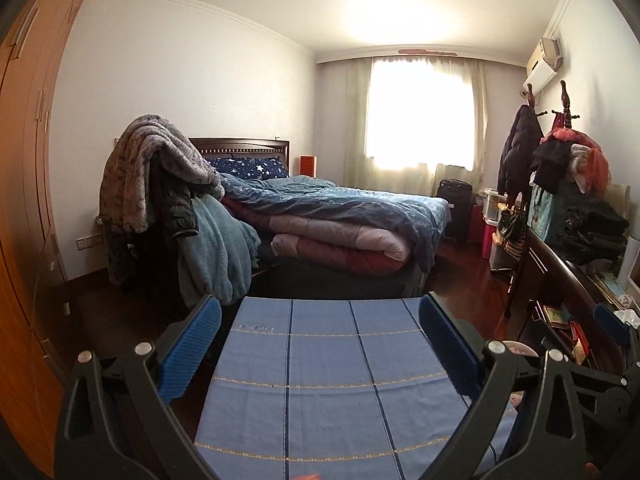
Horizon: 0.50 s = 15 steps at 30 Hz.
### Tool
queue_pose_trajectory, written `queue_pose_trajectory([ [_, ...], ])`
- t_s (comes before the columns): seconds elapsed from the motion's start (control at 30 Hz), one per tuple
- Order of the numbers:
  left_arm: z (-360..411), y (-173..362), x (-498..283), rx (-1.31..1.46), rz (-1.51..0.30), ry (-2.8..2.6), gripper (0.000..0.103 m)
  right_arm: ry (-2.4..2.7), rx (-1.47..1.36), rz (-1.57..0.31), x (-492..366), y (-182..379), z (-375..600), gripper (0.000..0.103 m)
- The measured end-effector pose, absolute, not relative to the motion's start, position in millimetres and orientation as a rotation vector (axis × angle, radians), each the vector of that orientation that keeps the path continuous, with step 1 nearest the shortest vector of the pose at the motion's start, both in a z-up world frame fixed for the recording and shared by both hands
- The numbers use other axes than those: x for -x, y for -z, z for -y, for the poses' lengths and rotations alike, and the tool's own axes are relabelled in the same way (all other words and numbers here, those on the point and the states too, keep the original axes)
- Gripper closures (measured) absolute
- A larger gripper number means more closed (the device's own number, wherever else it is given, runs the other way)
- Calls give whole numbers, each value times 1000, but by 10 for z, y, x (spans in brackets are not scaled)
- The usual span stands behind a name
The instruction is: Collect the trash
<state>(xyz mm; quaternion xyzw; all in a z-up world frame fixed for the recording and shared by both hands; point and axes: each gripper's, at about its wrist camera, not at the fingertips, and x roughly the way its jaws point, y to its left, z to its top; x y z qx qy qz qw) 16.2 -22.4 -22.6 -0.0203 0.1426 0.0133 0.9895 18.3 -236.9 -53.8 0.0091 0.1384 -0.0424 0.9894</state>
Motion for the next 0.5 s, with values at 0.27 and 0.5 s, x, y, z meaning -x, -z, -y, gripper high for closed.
queue_pose_trajectory([
  [0.27,189,210,-141,50,-283,-21,3,76,-14,-283,-137,546,2350,4],
  [0.5,163,212,-128,59,-274,-28,3,79,-12,-279,-116,538,2344,4],
])
